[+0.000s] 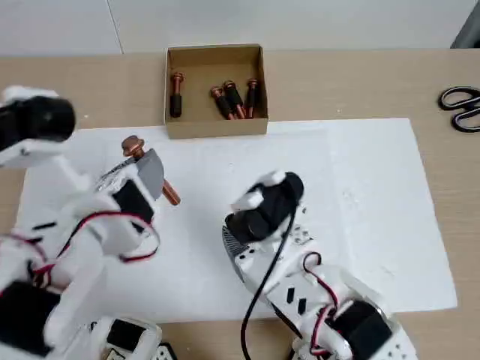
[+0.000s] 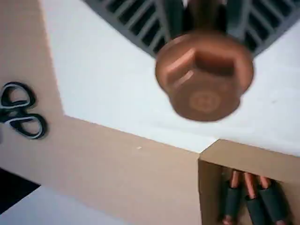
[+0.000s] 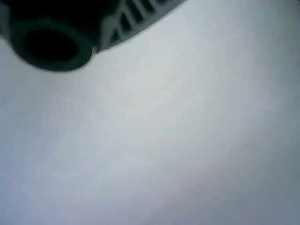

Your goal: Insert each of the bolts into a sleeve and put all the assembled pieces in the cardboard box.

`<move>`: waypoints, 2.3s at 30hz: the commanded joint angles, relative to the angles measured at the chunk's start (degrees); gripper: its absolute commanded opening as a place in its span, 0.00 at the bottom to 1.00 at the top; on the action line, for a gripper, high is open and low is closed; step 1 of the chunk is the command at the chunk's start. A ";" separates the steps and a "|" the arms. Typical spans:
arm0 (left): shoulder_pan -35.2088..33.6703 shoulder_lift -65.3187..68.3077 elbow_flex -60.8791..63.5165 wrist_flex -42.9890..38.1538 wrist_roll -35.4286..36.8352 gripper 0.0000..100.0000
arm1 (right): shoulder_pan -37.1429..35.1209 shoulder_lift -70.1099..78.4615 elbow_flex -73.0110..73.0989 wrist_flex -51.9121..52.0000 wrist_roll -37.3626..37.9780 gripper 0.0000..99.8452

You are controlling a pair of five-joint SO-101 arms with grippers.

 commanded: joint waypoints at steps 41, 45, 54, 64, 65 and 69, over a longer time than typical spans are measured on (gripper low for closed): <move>12.04 -13.45 27.47 -11.87 3.43 0.01 | -9.45 -2.42 2.11 -7.69 0.79 0.00; 12.13 -13.27 27.65 -12.04 3.43 0.01 | -10.77 -2.07 -0.09 -7.52 0.88 0.00; 14.86 -13.54 30.64 -10.73 2.64 0.01 | -10.42 -1.98 -1.93 -5.32 1.05 0.00; 21.45 -13.54 29.76 -7.03 -0.88 0.01 | -7.34 -1.89 -1.49 -5.23 1.05 0.00; 22.42 -13.54 29.32 -6.07 -1.41 0.01 | -6.20 -1.89 -1.49 -5.23 1.05 0.00; 23.65 -13.54 26.95 -2.37 -3.16 0.01 | -3.65 -2.07 -1.58 -5.32 2.20 0.00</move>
